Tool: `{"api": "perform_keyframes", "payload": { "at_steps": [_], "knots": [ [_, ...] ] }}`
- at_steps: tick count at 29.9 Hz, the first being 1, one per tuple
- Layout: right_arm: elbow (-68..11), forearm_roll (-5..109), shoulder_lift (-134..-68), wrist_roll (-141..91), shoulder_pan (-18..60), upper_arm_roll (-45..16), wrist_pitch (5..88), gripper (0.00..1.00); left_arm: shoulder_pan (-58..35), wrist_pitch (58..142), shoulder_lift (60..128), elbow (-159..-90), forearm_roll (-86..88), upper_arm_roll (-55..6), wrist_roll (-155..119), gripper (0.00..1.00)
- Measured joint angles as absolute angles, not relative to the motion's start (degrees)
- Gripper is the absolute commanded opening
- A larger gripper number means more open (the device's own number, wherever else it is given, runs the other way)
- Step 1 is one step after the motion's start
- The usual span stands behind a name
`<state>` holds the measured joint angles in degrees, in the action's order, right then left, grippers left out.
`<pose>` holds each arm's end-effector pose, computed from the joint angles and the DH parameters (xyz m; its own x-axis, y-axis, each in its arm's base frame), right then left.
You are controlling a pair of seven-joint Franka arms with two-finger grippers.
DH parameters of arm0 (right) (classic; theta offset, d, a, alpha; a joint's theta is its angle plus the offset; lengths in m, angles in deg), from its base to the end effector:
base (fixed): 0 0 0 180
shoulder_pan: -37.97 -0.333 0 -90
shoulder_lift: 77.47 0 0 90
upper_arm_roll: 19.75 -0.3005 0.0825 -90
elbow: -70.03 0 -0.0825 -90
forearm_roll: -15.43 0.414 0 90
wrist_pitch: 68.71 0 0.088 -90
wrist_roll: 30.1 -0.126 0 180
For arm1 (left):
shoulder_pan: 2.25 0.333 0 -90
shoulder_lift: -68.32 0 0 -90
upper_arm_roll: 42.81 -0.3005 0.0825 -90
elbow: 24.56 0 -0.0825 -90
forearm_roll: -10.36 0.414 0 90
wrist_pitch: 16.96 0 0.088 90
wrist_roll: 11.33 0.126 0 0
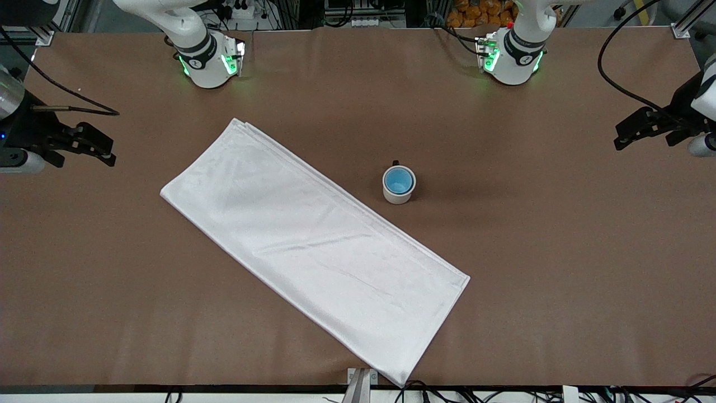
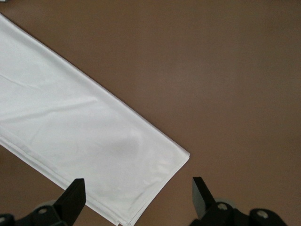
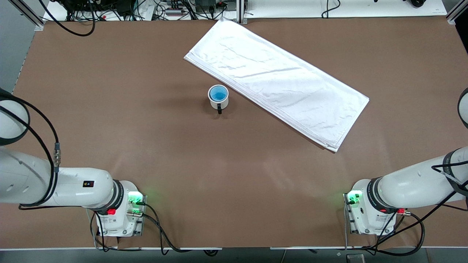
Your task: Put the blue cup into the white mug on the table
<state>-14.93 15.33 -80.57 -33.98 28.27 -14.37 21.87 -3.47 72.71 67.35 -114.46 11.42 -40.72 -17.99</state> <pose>0.6012 0.0467 0.6032 0.9990 0.0080 0.0446 0.0078 -1.0000 0.0038 0.5786 -0.0313 0.6002 0.9982 0.0585 0.0150 0.0588 -0.9981 -0.0175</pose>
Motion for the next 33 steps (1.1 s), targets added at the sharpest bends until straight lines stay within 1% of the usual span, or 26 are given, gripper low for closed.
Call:
{"api": "perform_keyframes", "payload": {
  "at_steps": [33],
  "knots": [
    [-14.24,15.33,-80.55,-33.98,29.49,-14.28,20.76,1.00,-3.98,71.52,68.10,-114.98,11.42,-40.67,-16.94,1.00]
  ]
}}
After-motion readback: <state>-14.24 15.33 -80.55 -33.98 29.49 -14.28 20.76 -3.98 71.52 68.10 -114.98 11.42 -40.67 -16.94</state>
